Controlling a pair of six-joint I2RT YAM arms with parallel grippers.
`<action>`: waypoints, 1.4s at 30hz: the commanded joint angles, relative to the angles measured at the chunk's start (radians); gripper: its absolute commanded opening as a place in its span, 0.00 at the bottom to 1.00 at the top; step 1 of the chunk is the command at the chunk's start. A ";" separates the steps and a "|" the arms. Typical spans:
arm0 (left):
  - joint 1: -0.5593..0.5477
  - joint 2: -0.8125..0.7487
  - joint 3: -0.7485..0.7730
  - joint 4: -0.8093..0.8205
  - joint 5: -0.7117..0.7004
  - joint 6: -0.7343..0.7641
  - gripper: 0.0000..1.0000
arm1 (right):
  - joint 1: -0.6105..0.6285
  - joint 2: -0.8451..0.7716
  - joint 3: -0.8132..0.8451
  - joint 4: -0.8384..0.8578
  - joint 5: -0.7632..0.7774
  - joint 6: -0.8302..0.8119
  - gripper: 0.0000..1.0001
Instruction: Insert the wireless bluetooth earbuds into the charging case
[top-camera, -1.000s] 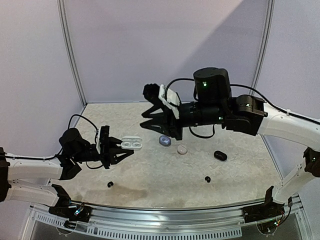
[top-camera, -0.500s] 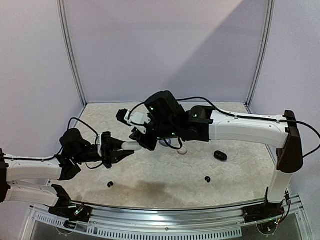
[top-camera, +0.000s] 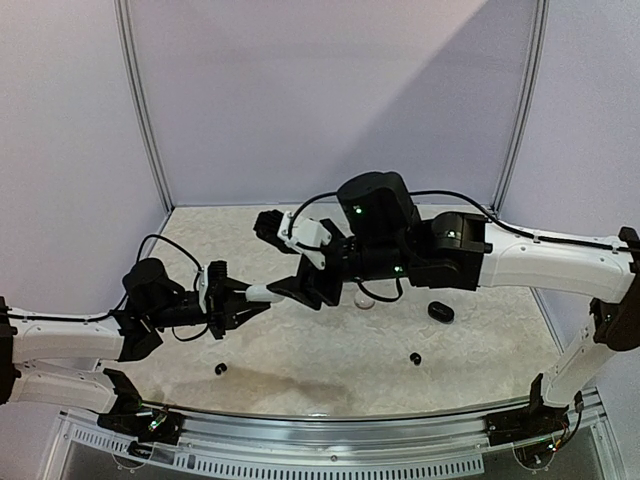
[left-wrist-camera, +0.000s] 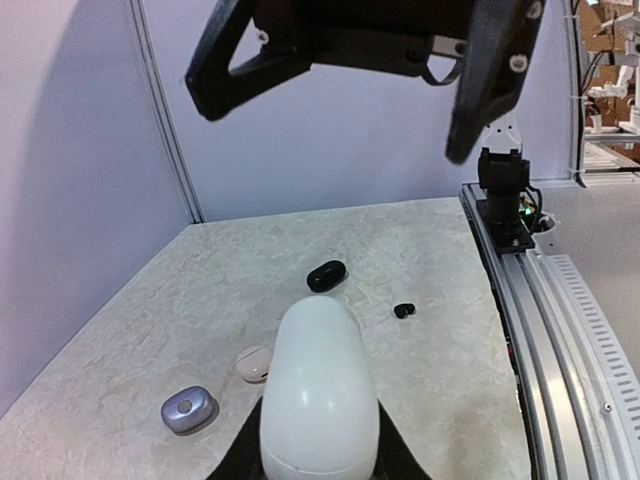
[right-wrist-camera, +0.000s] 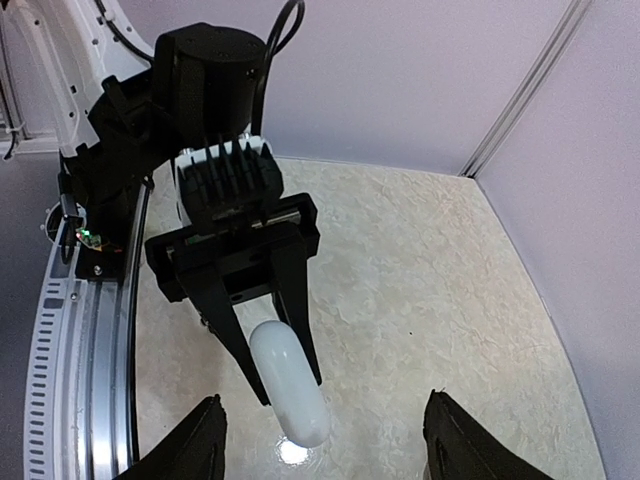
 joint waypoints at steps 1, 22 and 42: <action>-0.002 -0.014 0.016 0.008 0.007 -0.048 0.00 | -0.014 0.058 0.019 -0.087 -0.115 -0.018 0.68; -0.001 -0.014 0.010 0.028 0.026 -0.117 0.02 | -0.050 0.157 0.079 -0.121 -0.153 -0.050 0.05; -0.005 -0.036 -0.019 0.047 -0.103 -0.140 0.99 | -0.339 0.645 0.388 -0.389 -0.396 0.632 0.02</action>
